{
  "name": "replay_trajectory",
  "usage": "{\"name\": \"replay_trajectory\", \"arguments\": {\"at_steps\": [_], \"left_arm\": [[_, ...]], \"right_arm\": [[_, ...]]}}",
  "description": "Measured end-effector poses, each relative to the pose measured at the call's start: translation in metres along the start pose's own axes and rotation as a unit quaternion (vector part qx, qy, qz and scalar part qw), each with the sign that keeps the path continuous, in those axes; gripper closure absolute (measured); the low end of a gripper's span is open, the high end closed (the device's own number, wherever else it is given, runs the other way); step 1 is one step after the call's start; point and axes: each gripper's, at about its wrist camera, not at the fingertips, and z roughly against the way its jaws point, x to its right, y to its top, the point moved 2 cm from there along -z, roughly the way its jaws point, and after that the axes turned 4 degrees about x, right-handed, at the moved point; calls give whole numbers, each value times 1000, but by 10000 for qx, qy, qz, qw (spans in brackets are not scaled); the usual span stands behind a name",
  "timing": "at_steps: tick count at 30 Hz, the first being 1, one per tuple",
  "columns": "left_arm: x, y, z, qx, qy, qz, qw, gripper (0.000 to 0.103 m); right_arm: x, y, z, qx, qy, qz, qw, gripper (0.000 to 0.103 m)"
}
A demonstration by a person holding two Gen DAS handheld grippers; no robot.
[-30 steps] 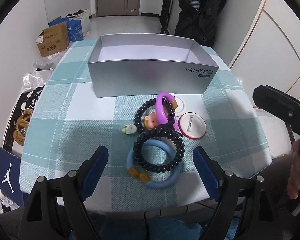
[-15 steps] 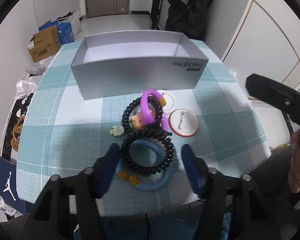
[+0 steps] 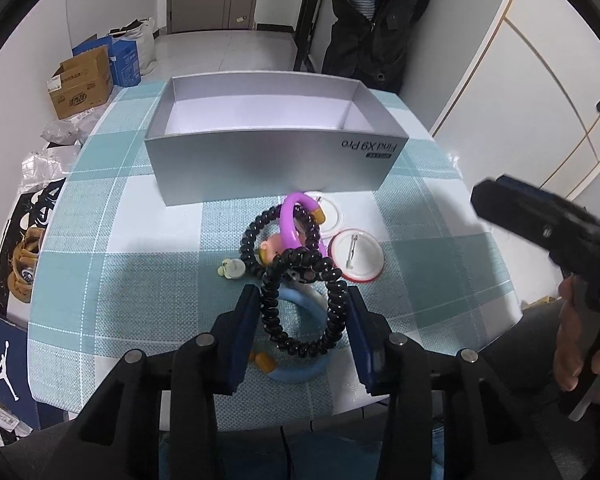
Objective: Organize jewelry
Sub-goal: 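Grasp the black bead bracelet with the left gripper and lift it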
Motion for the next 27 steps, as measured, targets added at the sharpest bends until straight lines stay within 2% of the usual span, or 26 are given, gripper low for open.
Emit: {"name": "replay_trajectory", "arguments": {"at_steps": [6, 10, 19, 27], "left_arm": [[-10, 5, 12, 192, -123, 281, 9993, 66], [-21, 12, 27, 468, -175, 518, 9974, 66], [-50, 23, 34, 772, -101, 998, 9920, 66], [-74, 29, 36, 847, -198, 1356, 9869, 66]], "right_arm": [[-1, -3, -3, -159, 351, -218, 9990, 0], [-4, -5, -6, -243, 545, -314, 9977, 0], [-27, -14, -21, -506, 852, -155, 9950, 0], [-62, -31, -37, -929, 1164, 87, 9888, 13]]}}
